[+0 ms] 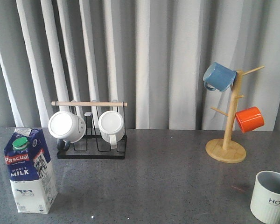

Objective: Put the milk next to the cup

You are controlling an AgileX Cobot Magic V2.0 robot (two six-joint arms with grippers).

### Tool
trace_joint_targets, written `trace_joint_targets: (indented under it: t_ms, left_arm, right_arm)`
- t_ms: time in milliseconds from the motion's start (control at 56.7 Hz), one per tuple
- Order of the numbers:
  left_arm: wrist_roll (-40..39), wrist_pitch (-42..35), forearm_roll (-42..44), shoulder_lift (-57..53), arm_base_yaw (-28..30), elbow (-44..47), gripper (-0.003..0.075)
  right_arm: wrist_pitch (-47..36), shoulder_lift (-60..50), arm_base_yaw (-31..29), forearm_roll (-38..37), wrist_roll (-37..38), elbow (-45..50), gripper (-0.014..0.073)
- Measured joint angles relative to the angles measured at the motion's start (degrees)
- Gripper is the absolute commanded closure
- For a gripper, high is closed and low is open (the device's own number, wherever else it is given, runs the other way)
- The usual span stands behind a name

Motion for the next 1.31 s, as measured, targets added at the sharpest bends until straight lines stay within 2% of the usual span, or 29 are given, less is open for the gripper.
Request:
trace_joint_targets:
  t_ms: [247,371,494,653,847,1041,1200,1306]
  left_arm:
    - [0.0,0.0,0.0,0.0,0.0,0.0,0.0133]
    - [0.0,0.0,0.0,0.0,0.0,0.0,0.0133]
    - [0.0,0.0,0.0,0.0,0.0,0.0,0.0133]
    - [0.0,0.0,0.0,0.0,0.0,0.0,0.0133]
    - [0.0,0.0,0.0,0.0,0.0,0.0,0.0133]
    - [0.0,0.0,0.0,0.0,0.0,0.0,0.0133]
    - [0.0,0.0,0.0,0.0,0.0,0.0,0.0133]
    - [0.0,0.0,0.0,0.0,0.0,0.0,0.0133]
  right_arm:
    - [-0.4,6.4,0.0,-1.2,1.4,-4.2,0.0002]
    - [-2.1,8.7,0.0,-3.2,4.6,-6.5,0.0049]
    - [-3.8,9.7,0.0,-4.2,5.7,-8.3,0.0223]
    - [-4.3,9.8,0.0,-4.7,9.5,-9.5,0.0607]
    - [-3.9,9.8,3.3,-4.1,12.2,-9.6,0.0599]
    - [-2.4,7.1,13.9,0.7,12.5,-9.6,0.0598]
    - [-1.5,3.2,26.6,14.2,11.1,-10.0,0.0598]
    - [2.7,3.4,34.9,23.5,5.7,-12.2,0.0598]
